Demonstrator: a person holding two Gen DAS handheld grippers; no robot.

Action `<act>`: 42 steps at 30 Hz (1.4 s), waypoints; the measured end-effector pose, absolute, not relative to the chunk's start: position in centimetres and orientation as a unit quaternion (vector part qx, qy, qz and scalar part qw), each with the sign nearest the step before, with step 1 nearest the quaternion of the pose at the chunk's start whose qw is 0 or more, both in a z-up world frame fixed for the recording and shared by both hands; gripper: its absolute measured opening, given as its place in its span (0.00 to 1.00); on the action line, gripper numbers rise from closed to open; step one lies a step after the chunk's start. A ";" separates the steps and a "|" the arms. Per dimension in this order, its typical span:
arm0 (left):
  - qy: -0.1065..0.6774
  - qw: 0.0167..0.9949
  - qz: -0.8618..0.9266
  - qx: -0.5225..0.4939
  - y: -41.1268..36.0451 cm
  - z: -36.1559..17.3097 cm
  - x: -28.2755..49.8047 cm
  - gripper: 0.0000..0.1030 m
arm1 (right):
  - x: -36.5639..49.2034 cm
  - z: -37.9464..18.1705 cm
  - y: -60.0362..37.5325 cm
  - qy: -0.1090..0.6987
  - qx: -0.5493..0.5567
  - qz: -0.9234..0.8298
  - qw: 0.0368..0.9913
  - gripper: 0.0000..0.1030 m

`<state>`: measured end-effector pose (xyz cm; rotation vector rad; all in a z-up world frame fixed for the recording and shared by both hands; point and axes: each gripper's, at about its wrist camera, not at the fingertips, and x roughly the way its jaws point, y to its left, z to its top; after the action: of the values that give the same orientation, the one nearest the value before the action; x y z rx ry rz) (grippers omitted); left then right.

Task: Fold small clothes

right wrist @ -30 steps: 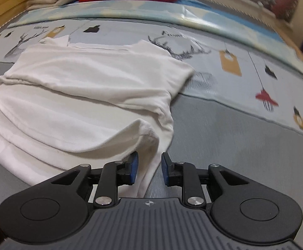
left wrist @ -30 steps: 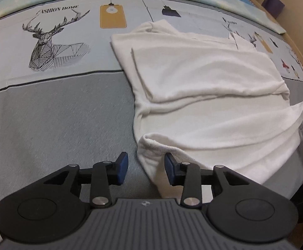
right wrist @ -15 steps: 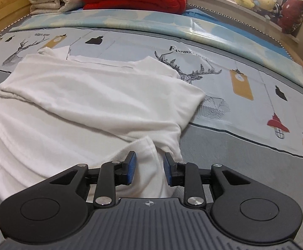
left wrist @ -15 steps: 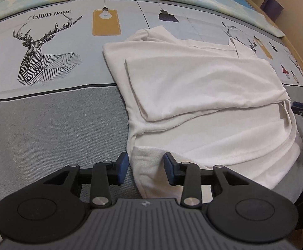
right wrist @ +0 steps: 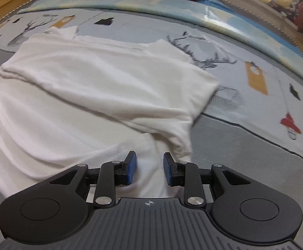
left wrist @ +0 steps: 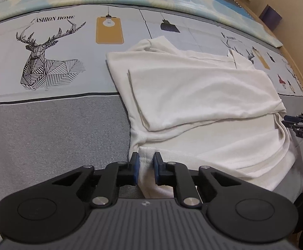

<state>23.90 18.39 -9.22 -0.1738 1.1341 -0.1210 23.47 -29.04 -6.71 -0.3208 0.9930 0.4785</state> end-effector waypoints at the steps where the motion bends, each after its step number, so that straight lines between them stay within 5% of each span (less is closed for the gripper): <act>1: 0.538 0.837 -0.057 -0.079 18.3 -9.3 24.0 0.15 | 23.6 -6.7 -29.3 0.470 -0.147 0.222 0.842 0.30; 12: 0.549 0.833 -0.046 -0.058 17.7 -10.3 24.4 0.19 | 23.6 -7.3 -28.8 0.481 -0.151 0.234 0.832 0.31; 19: 0.547 0.834 -0.045 -0.059 17.5 -10.3 24.4 0.14 | 23.1 -6.9 -29.8 0.473 -0.140 0.238 0.837 0.07; 42: 0.393 0.900 -0.052 -0.181 21.2 -4.5 26.4 0.05 | 25.9 0.7 -37.0 0.284 0.142 0.197 0.928 0.05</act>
<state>26.39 21.23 -4.49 -0.3746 0.8144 -0.1078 25.88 -37.05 0.68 0.2913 0.5815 0.4033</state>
